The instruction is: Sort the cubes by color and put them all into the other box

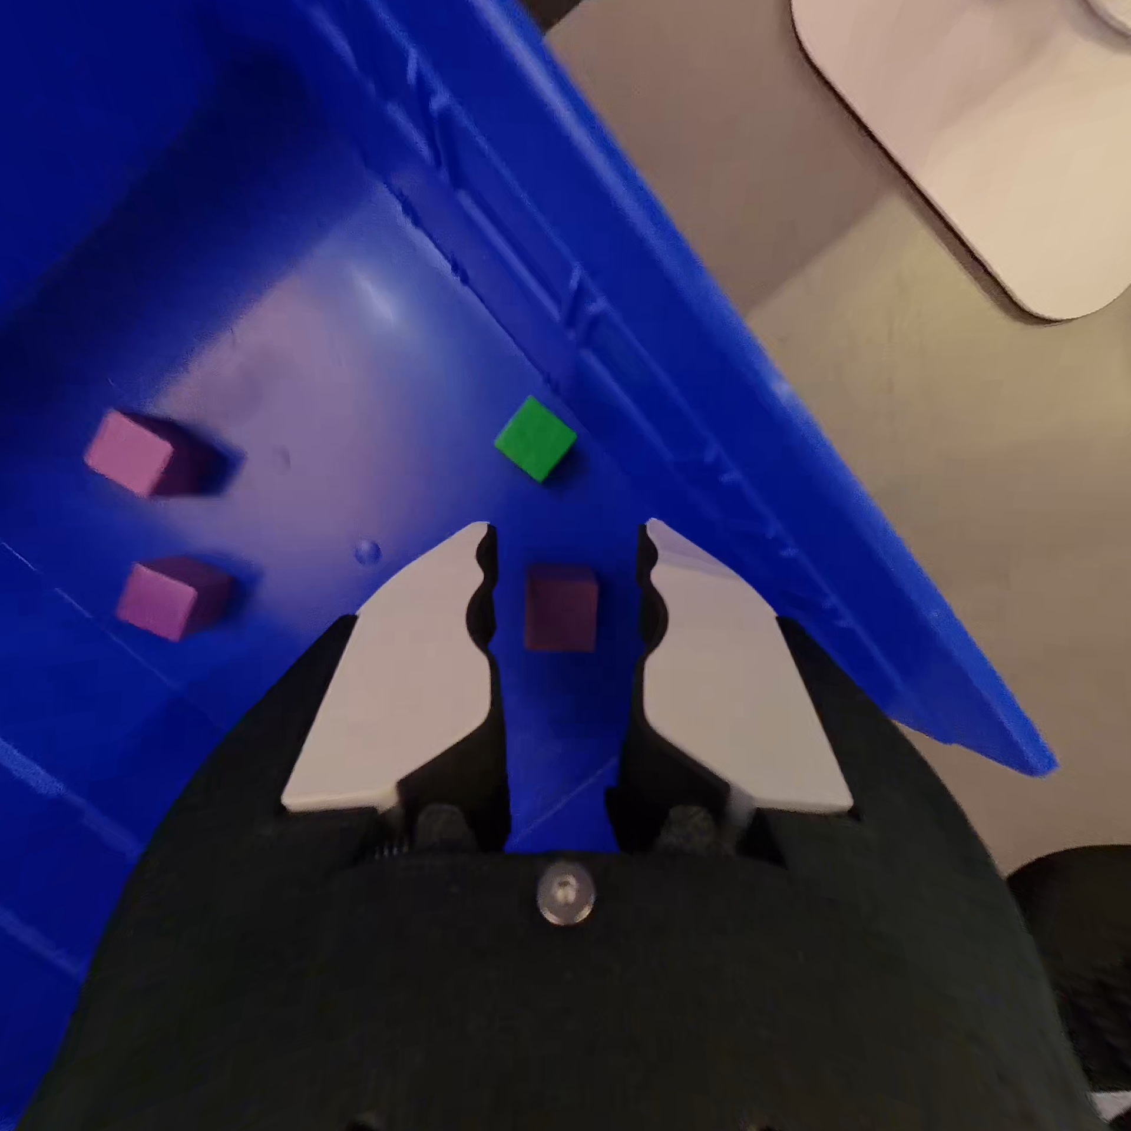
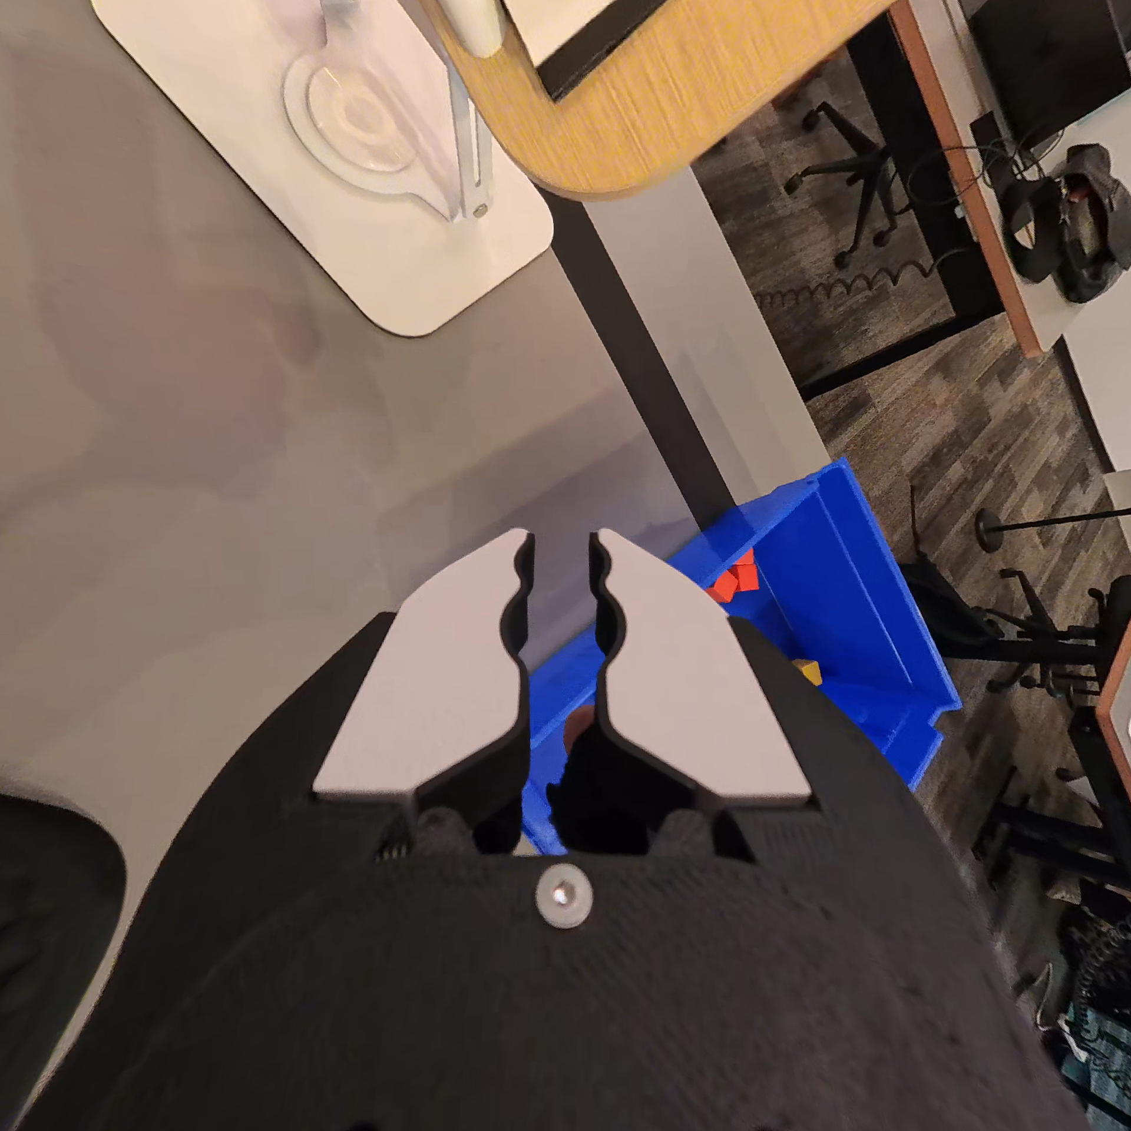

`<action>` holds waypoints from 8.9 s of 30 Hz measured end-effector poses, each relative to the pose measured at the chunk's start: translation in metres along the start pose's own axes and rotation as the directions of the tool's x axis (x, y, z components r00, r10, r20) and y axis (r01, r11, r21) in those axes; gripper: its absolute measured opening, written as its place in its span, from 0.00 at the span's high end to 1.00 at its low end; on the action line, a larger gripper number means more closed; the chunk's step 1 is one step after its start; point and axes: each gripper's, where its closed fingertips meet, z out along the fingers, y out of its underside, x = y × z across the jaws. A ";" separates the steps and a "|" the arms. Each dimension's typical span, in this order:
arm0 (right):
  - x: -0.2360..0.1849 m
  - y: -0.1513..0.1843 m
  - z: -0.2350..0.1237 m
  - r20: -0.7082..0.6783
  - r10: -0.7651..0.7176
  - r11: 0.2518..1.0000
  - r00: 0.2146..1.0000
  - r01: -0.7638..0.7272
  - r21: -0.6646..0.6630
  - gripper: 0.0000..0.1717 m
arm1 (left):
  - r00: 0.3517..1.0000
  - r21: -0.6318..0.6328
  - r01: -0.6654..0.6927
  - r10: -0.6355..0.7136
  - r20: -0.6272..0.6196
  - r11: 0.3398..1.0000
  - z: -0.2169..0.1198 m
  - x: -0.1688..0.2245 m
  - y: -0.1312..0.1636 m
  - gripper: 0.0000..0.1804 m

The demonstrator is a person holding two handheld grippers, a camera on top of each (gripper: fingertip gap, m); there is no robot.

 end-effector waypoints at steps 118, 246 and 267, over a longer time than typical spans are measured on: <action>-0.024 0.020 0.025 0.083 0.178 0.983 0.980 -0.174 -0.054 0.90 | 0.879 0.031 0.417 -0.411 0.241 0.909 0.034 -0.142 -0.015 0.72; -0.035 0.019 0.021 0.031 0.355 0.935 0.935 -0.354 -0.009 0.90 | 0.788 0.153 0.507 -0.528 0.316 0.848 0.016 -0.142 0.012 0.87; -0.108 -0.174 -0.017 -0.004 -0.078 0.811 0.997 0.066 0.581 0.73 | 0.828 0.579 0.411 -0.022 -0.561 0.704 -0.147 0.225 -0.101 0.87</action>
